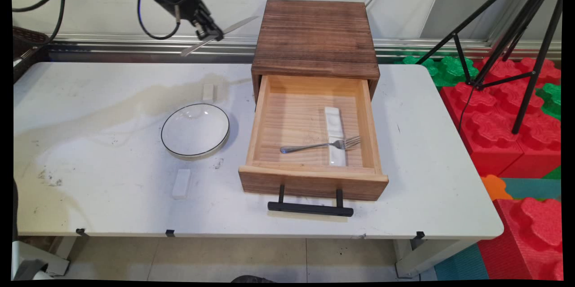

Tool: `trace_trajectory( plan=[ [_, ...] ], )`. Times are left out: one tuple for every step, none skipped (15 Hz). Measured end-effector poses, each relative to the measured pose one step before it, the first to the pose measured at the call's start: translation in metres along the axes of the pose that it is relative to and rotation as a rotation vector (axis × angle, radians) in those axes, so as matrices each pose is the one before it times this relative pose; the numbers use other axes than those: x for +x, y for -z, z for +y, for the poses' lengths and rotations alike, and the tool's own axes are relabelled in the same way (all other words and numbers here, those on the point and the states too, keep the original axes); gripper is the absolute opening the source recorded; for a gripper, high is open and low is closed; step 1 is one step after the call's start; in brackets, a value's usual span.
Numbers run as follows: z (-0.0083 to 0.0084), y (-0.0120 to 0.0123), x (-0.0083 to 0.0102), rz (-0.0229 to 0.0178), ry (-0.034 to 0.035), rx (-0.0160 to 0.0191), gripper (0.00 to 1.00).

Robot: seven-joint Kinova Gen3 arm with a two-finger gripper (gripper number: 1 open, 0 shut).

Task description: Place the picked object into the drawer

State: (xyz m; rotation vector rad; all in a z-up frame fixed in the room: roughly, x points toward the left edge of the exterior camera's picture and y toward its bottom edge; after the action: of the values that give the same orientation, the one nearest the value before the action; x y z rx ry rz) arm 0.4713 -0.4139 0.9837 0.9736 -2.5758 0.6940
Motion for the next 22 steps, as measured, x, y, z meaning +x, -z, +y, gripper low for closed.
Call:
trace_trajectory(
  plan=[
    [0.00673, 0.00413, 0.00823, 0.01447, -0.01664, -0.00421, 0.0],
    [0.00857, 0.00401, 0.00993, 0.01634, -0.0195, -0.00756, 0.0],
    [0.00743, 0.00275, 0.00852, 0.01346, -0.0166, -0.0071, 0.0],
    [0.00881, 0.00215, 0.01025, 0.0147, -0.01982, -0.00946, 0.0],
    [0.00846, 0.00142, 0.00996, 0.01349, -0.0182, -0.00911, 0.0],
    [0.00676, 0.00086, 0.00781, 0.00973, -0.01318, -0.00724, 0.0],
    [0.00735, -0.00044, 0.0098, 0.01053, -0.01585, -0.00972, 0.0],
    [0.00708, -0.0011, 0.00927, 0.00954, -0.01364, -0.01049, 0.0],
    [0.00556, -0.00156, 0.00728, 0.00685, -0.01059, -0.00999, 0.0],
    [0.00357, -0.00159, 0.00487, 0.00417, -0.007, -0.00775, 0.0],
    [0.0051, -0.00271, 0.0072, 0.00686, -0.00975, -0.01325, 0.0],
    [0.00575, -0.00393, 0.00812, 0.00782, -0.01052, -0.0178, 0.0],
    [0.00553, -0.00537, 0.00874, 0.00879, -0.01173, -0.02219, 0.0],
    [0.00277, -0.00422, 0.0053, 0.00501, -0.00714, -0.0135, 0.0],
    [0.00187, -0.00351, 0.00396, 0.0041, -0.0051, -0.01034, 0.0],
    [0.00215, -0.00558, 0.00533, 0.00482, -0.00558, -0.01406, 0.0],
    [0.00102, -0.004, 0.00317, 0.00267, -0.00249, -0.00868, 0.0],
    [0.00109, -0.00626, 0.00423, 0.00358, -0.00379, -0.01248, 0.0],
    [0.00065, -0.00773, 0.00371, 0.00247, -0.00418, -0.01374, 0.0],
    [-0.00013, -0.00817, 0.00309, 0.00183, -0.0029, -0.01243, 0.0],
    [-0.00036, -0.007, 0.00231, 0.00153, -0.00225, -0.00974, 0.0],
    [-0.00098, -0.00864, 0.0017, 0.00009, -0.00139, -0.01, 0.0]
  ],
)
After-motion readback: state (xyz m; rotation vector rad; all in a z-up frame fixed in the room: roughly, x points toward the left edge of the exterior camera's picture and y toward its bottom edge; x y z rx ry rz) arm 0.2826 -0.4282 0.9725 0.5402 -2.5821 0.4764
